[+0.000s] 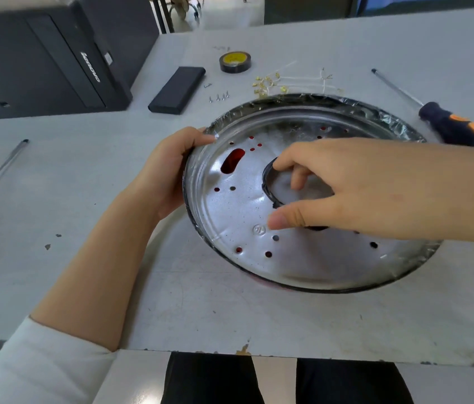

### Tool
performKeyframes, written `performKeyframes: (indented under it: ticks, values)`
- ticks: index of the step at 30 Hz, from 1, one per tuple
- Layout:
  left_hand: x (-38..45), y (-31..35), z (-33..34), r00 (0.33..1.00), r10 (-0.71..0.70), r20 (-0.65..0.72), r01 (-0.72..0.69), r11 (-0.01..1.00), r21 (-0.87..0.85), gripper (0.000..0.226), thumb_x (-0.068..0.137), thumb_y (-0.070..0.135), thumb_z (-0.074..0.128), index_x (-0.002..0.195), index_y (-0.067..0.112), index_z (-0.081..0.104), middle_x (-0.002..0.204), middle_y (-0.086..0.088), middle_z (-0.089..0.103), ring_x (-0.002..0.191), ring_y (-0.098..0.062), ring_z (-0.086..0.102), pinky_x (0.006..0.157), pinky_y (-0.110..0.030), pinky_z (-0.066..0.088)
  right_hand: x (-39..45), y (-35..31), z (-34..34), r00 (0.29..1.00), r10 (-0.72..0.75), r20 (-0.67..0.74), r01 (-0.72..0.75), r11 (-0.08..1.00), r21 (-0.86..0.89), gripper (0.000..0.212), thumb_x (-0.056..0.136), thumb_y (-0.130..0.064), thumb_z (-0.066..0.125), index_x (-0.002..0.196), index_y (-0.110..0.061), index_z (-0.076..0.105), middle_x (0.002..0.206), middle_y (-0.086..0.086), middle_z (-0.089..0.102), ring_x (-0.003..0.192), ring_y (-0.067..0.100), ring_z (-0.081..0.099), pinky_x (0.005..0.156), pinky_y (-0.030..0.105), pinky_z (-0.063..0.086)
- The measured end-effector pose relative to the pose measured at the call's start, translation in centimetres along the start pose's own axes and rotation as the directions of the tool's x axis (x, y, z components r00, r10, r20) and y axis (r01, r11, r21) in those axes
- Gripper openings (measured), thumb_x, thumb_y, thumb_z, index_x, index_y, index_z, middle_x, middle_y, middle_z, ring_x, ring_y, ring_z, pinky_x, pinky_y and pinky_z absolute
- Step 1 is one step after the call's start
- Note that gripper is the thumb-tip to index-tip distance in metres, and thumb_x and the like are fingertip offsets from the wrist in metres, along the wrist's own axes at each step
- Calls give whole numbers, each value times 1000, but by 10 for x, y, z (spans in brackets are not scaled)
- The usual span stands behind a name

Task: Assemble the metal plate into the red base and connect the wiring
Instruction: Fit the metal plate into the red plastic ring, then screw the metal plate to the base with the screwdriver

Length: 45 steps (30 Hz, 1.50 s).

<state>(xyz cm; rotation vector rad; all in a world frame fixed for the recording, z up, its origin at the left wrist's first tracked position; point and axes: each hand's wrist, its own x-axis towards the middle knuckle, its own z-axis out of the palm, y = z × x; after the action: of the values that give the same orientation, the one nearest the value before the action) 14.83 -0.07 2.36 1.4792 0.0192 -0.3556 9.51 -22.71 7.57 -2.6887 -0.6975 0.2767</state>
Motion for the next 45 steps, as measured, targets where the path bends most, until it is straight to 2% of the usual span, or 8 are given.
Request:
performKeyframes:
  ticks: [9, 13, 17, 23, 27, 31, 37, 45]
  values:
    - [-10, 1, 2, 996, 32, 78, -34, 999, 20, 34, 85, 27, 50, 60, 22, 73, 59, 2, 67, 50, -12, 63, 50, -20, 51, 37, 18, -31, 963, 167, 210, -134, 977, -165, 80, 67, -70, 63, 134, -35, 37, 114, -7, 31, 109, 17, 48, 98, 37, 42]
    - [0, 5, -7, 990, 41, 132, -41, 999, -3, 35, 91, 37, 46, 85, 24, 78, 84, 0, 74, 73, -13, 71, 63, -25, 56, 42, 30, -27, 958, 161, 236, -137, 984, -116, 72, 70, -68, 65, 130, -40, 35, 110, -9, 31, 102, 13, 48, 84, 30, 44]
    - [42, 21, -27, 987, 92, -135, -65, 980, 189, 31, 100, 29, 45, 124, 20, 63, 119, 3, 70, 101, -15, 68, 83, -28, 51, 51, 36, -27, 969, 126, 214, -101, 987, -125, 46, 86, -57, 55, 125, -36, 41, 95, -13, 40, 85, 8, 51, 72, 25, 40]
    - [113, 34, -34, 936, 294, -195, -9, 571, 821, 40, 95, 6, 47, 133, 14, 55, 135, -4, 57, 118, -22, 56, 103, -35, 45, 57, 42, -26, 960, 112, 255, -86, 990, -110, 25, 97, -42, 45, 121, -33, 45, 89, -6, 52, 87, 20, 59, 83, 40, 48]
    - [147, 32, -24, 936, 319, -150, 38, 330, 943, 38, 96, 16, 53, 133, 9, 55, 134, -9, 58, 122, -26, 53, 99, -32, 40, 57, 44, -20, 970, 82, 230, -47, 987, -152, 24, 98, -42, 42, 119, -33, 43, 90, -12, 39, 92, 14, 46, 64, 26, 38]
    - [163, 31, -18, 910, 354, -215, 131, 247, 960, 26, 97, 15, 54, 119, 7, 65, 124, -14, 63, 108, -31, 58, 89, -35, 45, 57, 44, -17, 972, 75, 221, -46, 990, -132, 24, 98, -41, 42, 120, -32, 42, 94, -10, 39, 96, 14, 41, 78, 32, 37]
    - [153, 32, -19, 898, 368, -240, 124, 311, 942, 18, 94, 8, 52, 96, 5, 70, 105, -13, 69, 89, -28, 61, 79, -34, 48, 57, 43, -19, 977, 70, 199, -55, 995, -81, 26, 97, -47, 42, 119, -32, 45, 86, -15, 38, 87, 11, 45, 63, 25, 34]
    - [38, 69, 18, 890, 425, -164, -283, 797, 533, 9, 90, 30, 67, 86, 22, 70, 65, 14, 63, 56, 3, 55, 55, -11, 47, 36, 23, -29, 976, 11, -216, 15, 993, 120, 26, 91, -37, 60, 115, -29, 55, 86, -13, 58, 61, -6, 52, 49, 11, 37]
